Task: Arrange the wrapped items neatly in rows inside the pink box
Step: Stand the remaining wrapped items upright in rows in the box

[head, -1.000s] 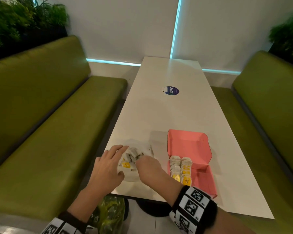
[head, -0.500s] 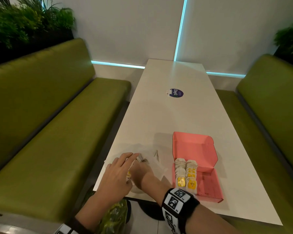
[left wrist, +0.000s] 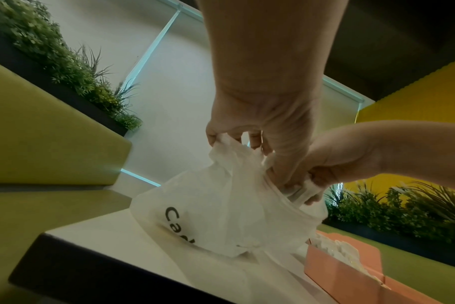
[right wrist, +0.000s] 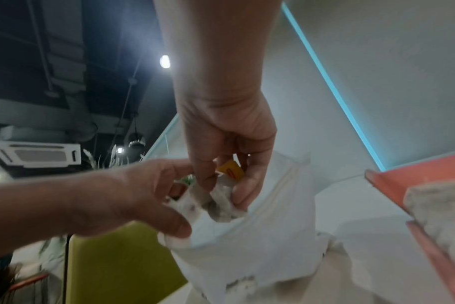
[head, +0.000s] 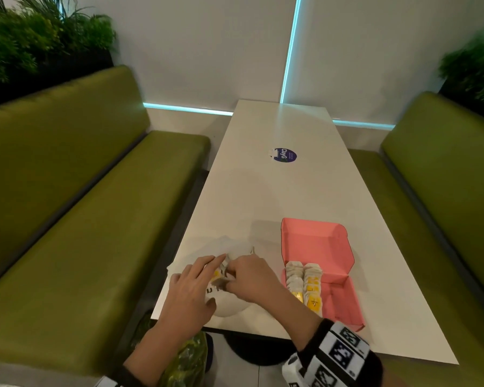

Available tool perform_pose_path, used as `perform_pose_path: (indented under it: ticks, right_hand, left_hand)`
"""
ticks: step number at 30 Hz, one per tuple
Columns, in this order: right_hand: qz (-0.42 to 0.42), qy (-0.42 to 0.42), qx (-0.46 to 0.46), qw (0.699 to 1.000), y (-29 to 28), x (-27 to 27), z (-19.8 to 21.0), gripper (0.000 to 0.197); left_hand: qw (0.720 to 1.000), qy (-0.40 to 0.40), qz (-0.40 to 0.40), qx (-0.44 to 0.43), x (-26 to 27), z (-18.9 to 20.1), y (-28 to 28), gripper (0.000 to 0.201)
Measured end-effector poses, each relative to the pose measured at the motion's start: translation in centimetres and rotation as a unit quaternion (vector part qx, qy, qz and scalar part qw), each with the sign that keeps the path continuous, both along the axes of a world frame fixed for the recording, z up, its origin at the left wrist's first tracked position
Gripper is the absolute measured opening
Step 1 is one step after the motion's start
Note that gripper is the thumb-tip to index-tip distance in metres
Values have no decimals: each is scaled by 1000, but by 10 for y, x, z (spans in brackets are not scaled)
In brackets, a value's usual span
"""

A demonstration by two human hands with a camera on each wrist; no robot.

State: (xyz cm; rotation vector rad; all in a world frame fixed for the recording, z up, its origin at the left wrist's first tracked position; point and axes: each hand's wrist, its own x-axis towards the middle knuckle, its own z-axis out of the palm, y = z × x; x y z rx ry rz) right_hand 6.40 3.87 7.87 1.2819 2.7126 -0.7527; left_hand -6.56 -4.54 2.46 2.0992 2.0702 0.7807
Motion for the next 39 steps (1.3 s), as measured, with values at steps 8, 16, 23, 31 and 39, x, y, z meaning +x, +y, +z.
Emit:
perform_pose_path:
  ticks: [8,16,23,31,39]
  right_hand:
    - [-137,156,-122,971,1,68,34,10]
    - [-185,272,-151,932,10,108,50,20]
    - [-216,322,-118,914,-1,106,46,11]
    - [-161,251,-105,949,-1,122,38,47]
    - [-232,345,-199,888,4,131,44,21]
  left_hand:
    - [999,11,21,-24,17,-3,-2,91]
    - [994,-108,-5,-5,34,7,8,30]
    - [864,-483,-129,-54,86,54,36,60]
    - [700,-699,-61,-132,127,55,61,32]
    - [612,-774,-15,-163,136,52,73,39]
